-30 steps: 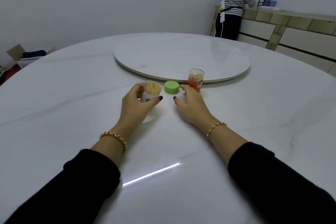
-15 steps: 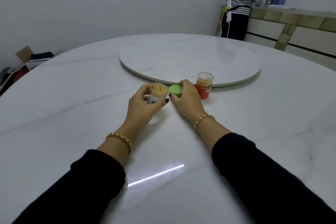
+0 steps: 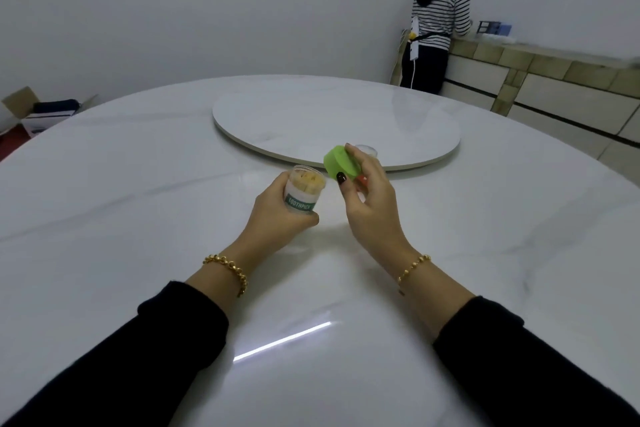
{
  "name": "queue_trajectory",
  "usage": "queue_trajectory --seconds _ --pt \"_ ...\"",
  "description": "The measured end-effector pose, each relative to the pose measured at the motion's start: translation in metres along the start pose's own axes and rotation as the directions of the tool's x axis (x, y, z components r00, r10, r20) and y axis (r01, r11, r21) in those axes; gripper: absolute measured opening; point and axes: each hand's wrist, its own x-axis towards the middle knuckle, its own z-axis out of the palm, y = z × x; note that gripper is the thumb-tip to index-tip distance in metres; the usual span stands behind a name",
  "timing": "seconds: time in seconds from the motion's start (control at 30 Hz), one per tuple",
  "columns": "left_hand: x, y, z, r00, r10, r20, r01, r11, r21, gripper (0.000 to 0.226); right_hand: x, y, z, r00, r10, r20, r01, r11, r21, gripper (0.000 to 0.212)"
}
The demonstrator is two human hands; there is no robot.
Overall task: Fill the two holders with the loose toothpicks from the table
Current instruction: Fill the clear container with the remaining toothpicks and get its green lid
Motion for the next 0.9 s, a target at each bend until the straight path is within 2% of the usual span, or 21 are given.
queue_trajectory --seconds 0.17,0.5,0.8,0.9 --pt "-0.017 0.016 0.017 0.997 0.029 0.065 -0.028 0.999 -0.016 0.035 -0.015 -0.015 -0.032 0.998 -0.041 0.054 0.037 0.997 0.072 0.046" --pt "-0.053 0.053 0.048 0.977 0.064 0.203 -0.015 0.972 -0.233 0.029 -0.023 -0.050 -0.083 0.981 -0.039 0.191 0.008 0.987 0.160 0.041" --pt "-0.057 0.059 0.048 0.961 0.073 0.265 0.005 0.959 -0.283 0.028 -0.030 -0.061 -0.091 0.967 -0.060 0.247 -0.002 0.970 0.243 0.038" --pt "-0.056 0.057 0.046 0.949 0.079 0.307 -0.001 0.970 -0.245 0.024 -0.031 -0.060 -0.088 0.959 -0.059 0.276 -0.009 0.971 0.238 0.039"
